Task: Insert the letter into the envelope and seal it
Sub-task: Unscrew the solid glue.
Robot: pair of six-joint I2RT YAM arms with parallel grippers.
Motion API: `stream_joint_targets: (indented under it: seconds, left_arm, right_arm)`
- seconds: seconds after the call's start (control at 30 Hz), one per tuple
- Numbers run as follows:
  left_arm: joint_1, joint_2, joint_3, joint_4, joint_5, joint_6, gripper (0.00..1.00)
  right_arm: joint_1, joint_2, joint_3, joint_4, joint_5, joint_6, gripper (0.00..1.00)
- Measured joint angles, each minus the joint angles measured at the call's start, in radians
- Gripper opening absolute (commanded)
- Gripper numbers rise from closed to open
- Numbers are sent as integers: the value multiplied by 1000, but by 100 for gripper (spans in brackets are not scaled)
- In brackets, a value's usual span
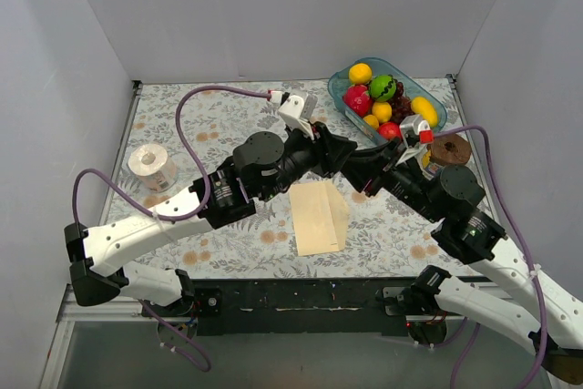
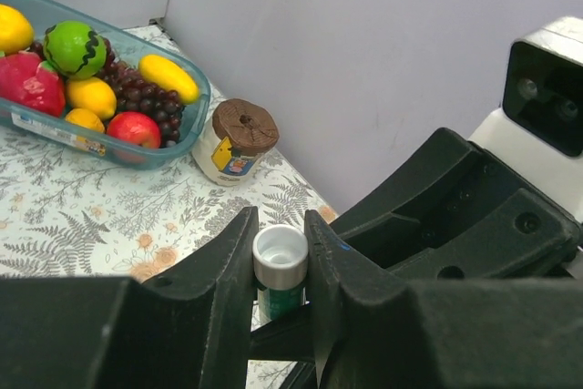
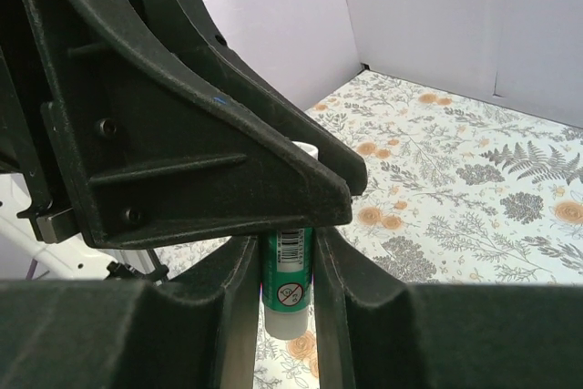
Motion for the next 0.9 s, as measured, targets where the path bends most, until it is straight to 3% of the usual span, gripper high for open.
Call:
stream_joint_targets:
  seconds: [0.17,0.37,0.53,0.8,0.87,0.9]
  left_arm:
    - [12,-27,0,-4,160,71,9]
    - [58,-66,46,-2,595,129,2]
    - [62,-48,110,59,872,146,3]
    - [62,-41,105,98,1049,145,4]
    - [62,-35,105,105,1074,140,20]
    - [62,-32,105,110,1085,138,40]
  right_arm:
    - [-6,-30,2,-2,-95,-51,1]
    - [-16,-42,70,16,-367,-102,1]
    - [-14,-36,102,122,-558,-65,1]
    - [-5,-25,102,156,-686,-24,1]
    - [-3,-19,102,158,-703,-14,1]
    - [-3,-15,102,158,-712,-11,1]
